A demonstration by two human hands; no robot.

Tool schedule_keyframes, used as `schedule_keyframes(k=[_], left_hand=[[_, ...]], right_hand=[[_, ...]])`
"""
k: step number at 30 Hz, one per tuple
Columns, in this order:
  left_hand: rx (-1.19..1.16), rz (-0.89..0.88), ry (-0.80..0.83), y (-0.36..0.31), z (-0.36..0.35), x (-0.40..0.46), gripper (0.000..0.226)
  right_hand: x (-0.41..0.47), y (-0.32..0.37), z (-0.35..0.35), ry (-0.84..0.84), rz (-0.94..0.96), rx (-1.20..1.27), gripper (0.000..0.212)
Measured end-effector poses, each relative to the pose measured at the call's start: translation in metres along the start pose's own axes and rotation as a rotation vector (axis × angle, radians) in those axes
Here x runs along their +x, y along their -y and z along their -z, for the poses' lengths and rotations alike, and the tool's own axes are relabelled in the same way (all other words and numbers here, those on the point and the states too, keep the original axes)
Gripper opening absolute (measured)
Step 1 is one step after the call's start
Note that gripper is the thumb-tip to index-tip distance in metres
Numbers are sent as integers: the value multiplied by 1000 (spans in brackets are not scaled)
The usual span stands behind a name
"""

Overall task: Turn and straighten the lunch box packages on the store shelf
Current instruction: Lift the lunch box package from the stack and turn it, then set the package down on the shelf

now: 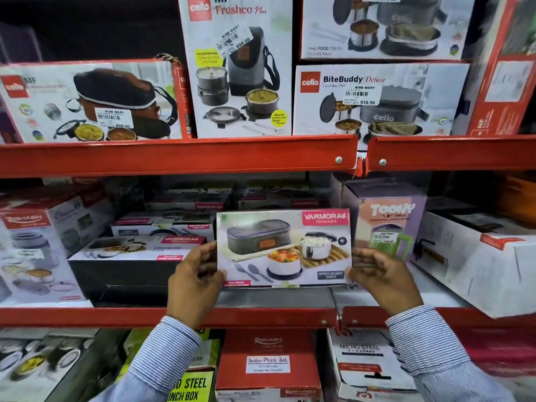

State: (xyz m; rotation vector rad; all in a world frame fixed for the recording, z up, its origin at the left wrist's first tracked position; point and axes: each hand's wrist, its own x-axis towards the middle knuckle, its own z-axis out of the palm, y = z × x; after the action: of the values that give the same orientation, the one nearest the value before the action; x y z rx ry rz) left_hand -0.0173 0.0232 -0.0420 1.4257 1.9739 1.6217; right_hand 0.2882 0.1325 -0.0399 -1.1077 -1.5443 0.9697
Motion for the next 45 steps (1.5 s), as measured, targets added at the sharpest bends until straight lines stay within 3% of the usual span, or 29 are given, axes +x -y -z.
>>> schedule_keyframes(k=[8, 16, 22, 29, 34, 39, 45], left_hand=[[36, 85, 57, 15, -27, -12, 39], [14, 158, 85, 24, -28, -20, 42], [47, 43, -11, 12, -2, -34, 35], [81, -100, -199, 9, 56, -45, 19], [131, -153, -306, 37, 117, -28, 16], [132, -103, -339, 88, 174, 4, 26], [149, 41, -136, 135, 204, 34, 62]], right_hand=[[1, -33, -13, -1, -162, -123, 41], [-6, -43, -15, -41, -152, -258, 35], [-38, -22, -24, -289, 198, -357, 34], [-55, 19, -88, -139, 428, -419, 21], [-67, 46, -160, 6, 383, -348, 24], [-70, 59, -244, 33, 203, -188, 32], [-67, 85, -293, -96, -1, -370, 56]])
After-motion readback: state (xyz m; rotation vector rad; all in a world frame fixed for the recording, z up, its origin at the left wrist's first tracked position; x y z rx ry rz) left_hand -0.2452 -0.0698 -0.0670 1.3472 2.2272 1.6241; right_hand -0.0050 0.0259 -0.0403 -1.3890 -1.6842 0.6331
